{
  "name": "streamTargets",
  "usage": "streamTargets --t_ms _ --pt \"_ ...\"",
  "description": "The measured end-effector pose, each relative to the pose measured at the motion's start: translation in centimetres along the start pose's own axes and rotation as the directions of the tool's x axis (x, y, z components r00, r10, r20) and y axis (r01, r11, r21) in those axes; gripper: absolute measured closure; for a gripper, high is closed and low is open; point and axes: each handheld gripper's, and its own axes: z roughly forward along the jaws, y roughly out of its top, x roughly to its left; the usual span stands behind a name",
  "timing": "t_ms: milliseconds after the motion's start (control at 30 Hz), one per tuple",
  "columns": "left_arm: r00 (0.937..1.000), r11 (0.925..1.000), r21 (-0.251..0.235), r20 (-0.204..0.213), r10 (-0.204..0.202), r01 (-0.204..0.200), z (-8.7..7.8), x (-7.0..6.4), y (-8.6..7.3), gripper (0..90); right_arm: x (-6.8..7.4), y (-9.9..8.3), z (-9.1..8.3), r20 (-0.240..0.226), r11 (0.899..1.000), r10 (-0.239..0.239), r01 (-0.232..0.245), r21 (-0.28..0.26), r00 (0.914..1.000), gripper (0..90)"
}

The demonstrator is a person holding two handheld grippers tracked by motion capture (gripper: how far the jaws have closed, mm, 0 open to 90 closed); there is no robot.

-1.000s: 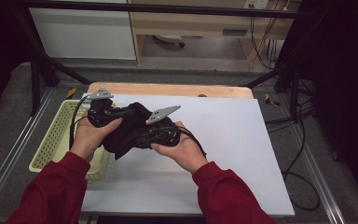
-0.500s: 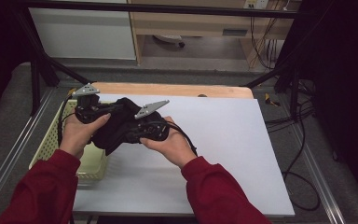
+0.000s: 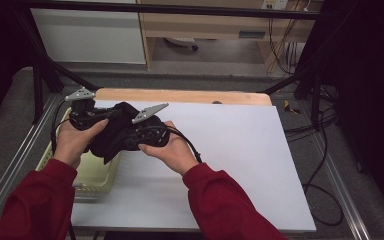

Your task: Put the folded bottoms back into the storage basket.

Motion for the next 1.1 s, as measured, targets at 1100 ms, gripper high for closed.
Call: streamTargets --t_ms 1100 --pt "0.9972 0.9994 -0.025 -0.071 -0.025 0.023 -3.5 3.6 -0.3 81.5 1.2 3.3 4.0 -0.011 0.999 -0.035 0.034 -0.006 0.9993 80.6"
